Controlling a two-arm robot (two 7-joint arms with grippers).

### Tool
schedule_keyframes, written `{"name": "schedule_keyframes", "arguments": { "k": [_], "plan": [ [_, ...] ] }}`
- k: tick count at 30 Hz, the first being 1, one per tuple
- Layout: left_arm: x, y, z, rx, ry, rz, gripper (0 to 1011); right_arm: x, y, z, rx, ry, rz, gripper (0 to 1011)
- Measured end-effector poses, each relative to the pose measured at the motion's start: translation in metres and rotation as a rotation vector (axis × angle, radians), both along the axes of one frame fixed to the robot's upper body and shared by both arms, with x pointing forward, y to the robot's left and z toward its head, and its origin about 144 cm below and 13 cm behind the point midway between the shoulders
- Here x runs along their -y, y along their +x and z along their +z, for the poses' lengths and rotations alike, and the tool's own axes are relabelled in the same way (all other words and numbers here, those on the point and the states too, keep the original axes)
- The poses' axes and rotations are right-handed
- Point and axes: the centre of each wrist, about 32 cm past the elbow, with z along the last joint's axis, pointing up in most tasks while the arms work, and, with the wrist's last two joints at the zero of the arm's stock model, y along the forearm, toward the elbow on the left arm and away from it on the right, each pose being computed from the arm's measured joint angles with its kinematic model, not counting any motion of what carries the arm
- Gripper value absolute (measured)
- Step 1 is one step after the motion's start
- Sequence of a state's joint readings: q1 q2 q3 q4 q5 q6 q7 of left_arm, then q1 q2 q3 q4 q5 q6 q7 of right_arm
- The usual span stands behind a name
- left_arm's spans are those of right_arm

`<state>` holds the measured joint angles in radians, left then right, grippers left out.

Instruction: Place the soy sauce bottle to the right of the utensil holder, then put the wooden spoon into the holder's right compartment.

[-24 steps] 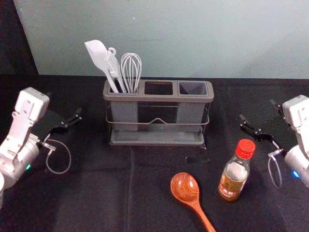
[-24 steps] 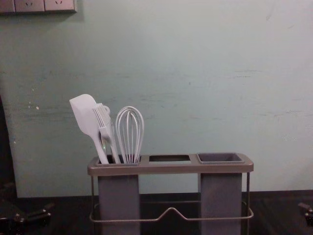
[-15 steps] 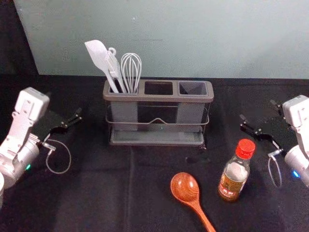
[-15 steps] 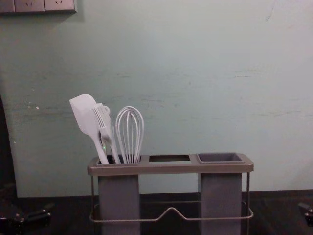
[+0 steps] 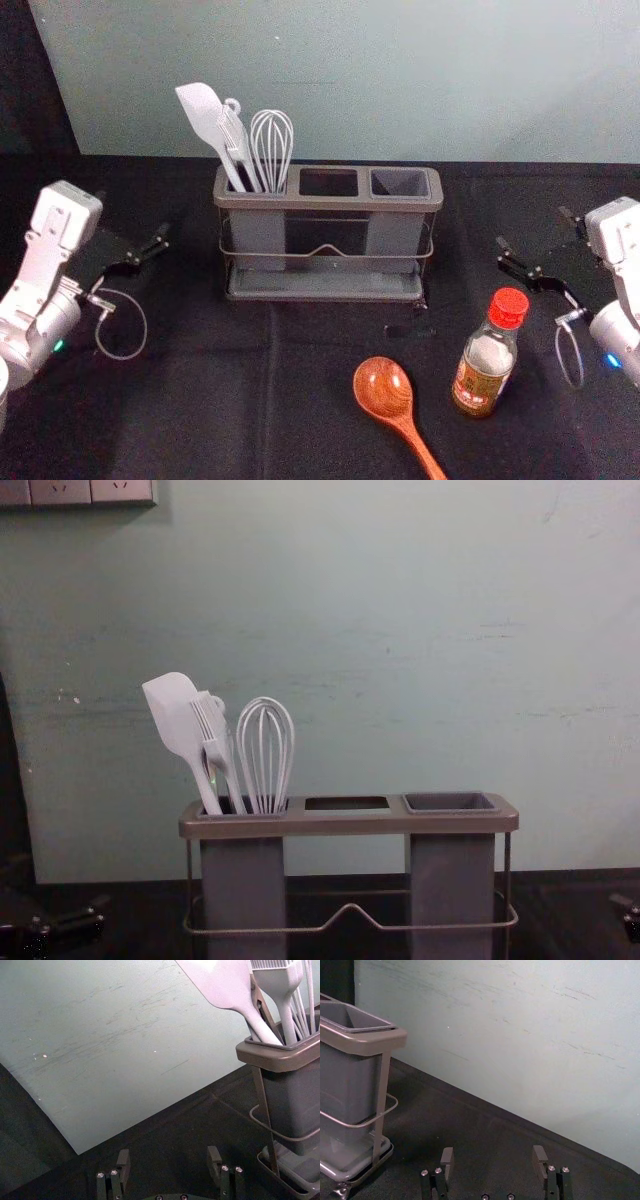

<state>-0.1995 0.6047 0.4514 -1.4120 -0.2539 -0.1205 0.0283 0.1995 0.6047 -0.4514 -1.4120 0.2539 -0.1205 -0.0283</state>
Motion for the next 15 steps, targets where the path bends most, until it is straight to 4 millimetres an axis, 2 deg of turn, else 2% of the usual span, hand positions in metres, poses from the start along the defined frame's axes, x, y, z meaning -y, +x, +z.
{"name": "schedule_keyframes", "arguments": {
  "k": [15],
  "plan": [
    [0.0,0.0,0.0,0.0,0.0,0.0,1005,0.0,0.0,0.0,0.0,0.0,0.0,1004]
  ]
}}
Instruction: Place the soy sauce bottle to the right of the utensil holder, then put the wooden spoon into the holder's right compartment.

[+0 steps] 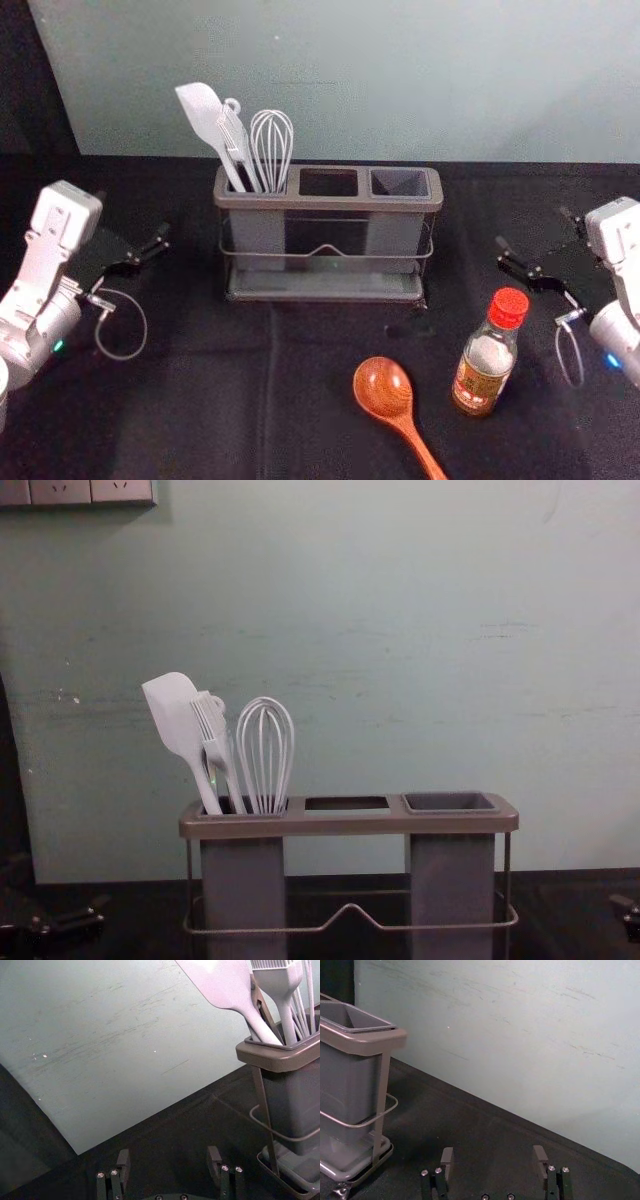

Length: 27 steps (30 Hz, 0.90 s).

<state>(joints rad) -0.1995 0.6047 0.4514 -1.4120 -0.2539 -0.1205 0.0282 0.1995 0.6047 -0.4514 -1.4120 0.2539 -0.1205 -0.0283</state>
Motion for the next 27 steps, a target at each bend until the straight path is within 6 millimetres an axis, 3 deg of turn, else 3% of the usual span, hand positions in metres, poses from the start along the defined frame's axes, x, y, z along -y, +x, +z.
{"name": "schedule_keyframes", "arguments": {
  "k": [9,27],
  "plan": [
    [0.0,0.0,0.0,0.0,0.0,0.0,1005,0.001,-0.009,0.007,-0.011,-0.022,0.009,1004],
    [0.0,0.0,0.0,0.0,0.0,0.0,1005,0.011,-0.08,0.051,0.073,0.106,-0.011,1004]
  ]
}}
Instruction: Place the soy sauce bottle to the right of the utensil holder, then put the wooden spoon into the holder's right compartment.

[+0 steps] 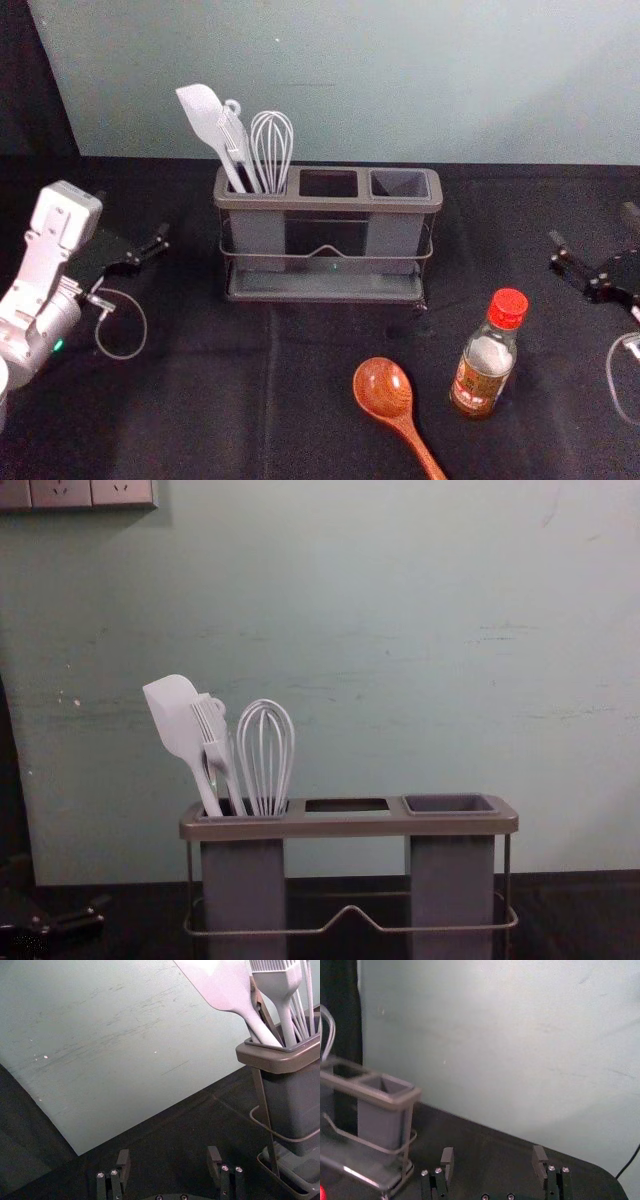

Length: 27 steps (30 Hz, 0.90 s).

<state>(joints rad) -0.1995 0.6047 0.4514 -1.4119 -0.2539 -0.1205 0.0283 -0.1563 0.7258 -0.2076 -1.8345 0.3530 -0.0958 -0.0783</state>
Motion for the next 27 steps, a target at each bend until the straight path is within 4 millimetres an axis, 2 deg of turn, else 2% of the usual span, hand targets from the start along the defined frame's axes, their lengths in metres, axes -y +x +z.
{"name": "schedule_keyframes", "arguments": {
  "k": [8,15,20,27],
  "plan": [
    [0.0,0.0,0.0,0.0,0.0,0.0,1005,0.004,-0.028,0.016,0.034,0.158,0.044,1004],
    [0.0,0.0,0.0,0.0,0.0,0.0,1005,0.008,-0.046,0.026,-0.032,0.253,0.169,1004],
    [0.0,0.0,0.0,0.0,0.0,0.0,1005,0.005,-0.05,0.027,-0.071,0.262,0.235,1004],
    [0.0,0.0,0.0,0.0,0.0,0.0,1005,-0.008,-0.049,0.017,-0.124,0.247,0.299,1004]
  ]
}}
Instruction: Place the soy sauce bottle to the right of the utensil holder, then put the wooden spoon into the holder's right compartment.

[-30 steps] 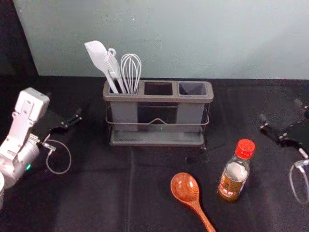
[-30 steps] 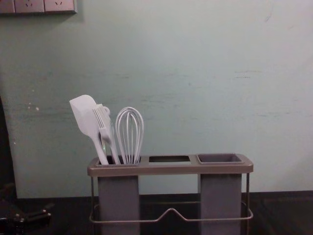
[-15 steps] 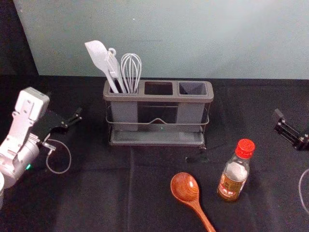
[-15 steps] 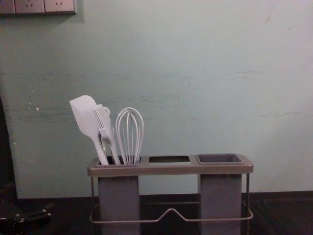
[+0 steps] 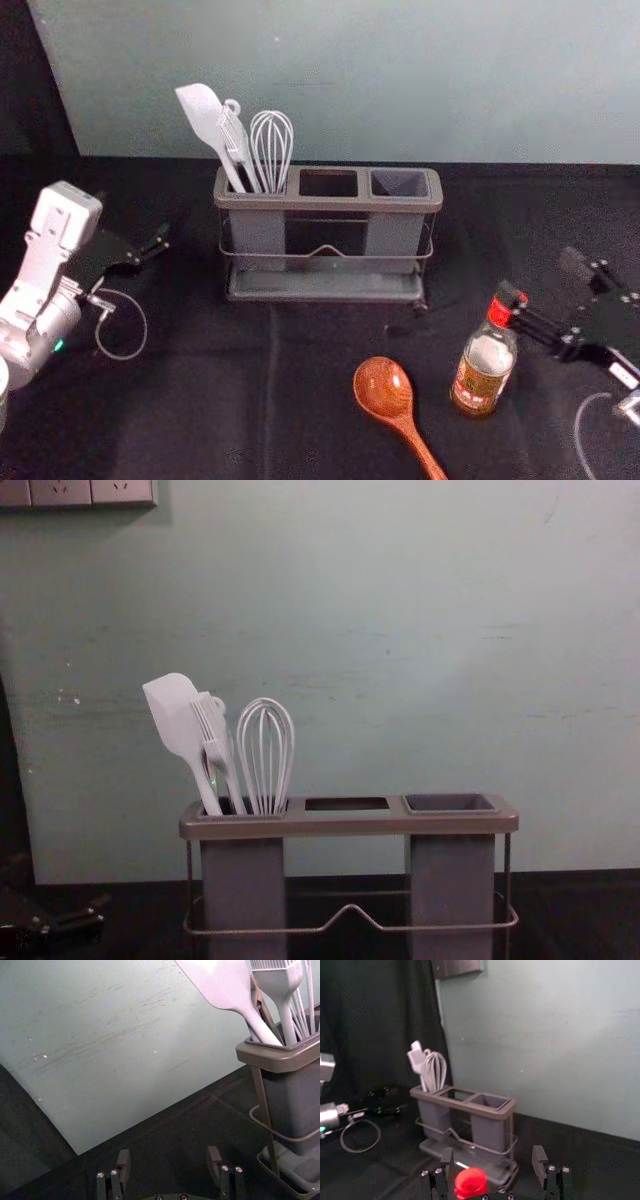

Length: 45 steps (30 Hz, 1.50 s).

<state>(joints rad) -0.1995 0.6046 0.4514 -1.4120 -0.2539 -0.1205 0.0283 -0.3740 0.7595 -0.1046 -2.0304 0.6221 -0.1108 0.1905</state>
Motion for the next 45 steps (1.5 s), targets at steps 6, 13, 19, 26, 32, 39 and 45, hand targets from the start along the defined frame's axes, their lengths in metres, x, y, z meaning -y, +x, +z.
{"name": "schedule_keyframes", "arguments": {
  "k": [6,13,19,26,32,39,45],
  "plan": [
    [0.0,0.0,0.0,0.0,0.0,0.0,1005,-0.01,0.005,-0.01,-0.025,-0.021,0.022,1004],
    [0.0,0.0,0.0,0.0,0.0,0.0,1005,-0.017,0.008,-0.017,-0.035,-0.051,0.021,1004],
    [0.0,0.0,0.0,0.0,0.0,0.0,1005,-0.019,0.01,-0.023,-0.035,-0.061,0.018,1004],
    [0.0,0.0,0.0,0.0,0.0,0.0,1005,-0.021,0.011,-0.026,-0.029,-0.058,0.016,939],
    [0.0,0.0,0.0,0.0,0.0,0.0,1005,-0.02,0.011,-0.026,-0.028,-0.059,0.013,775],
    [0.0,0.0,0.0,0.0,0.0,0.0,1005,-0.02,0.011,-0.025,-0.028,-0.063,0.011,567],
    [0.0,0.0,0.0,0.0,0.0,0.0,1005,-0.021,0.01,-0.025,-0.028,-0.068,0.009,383]
  ]
}}
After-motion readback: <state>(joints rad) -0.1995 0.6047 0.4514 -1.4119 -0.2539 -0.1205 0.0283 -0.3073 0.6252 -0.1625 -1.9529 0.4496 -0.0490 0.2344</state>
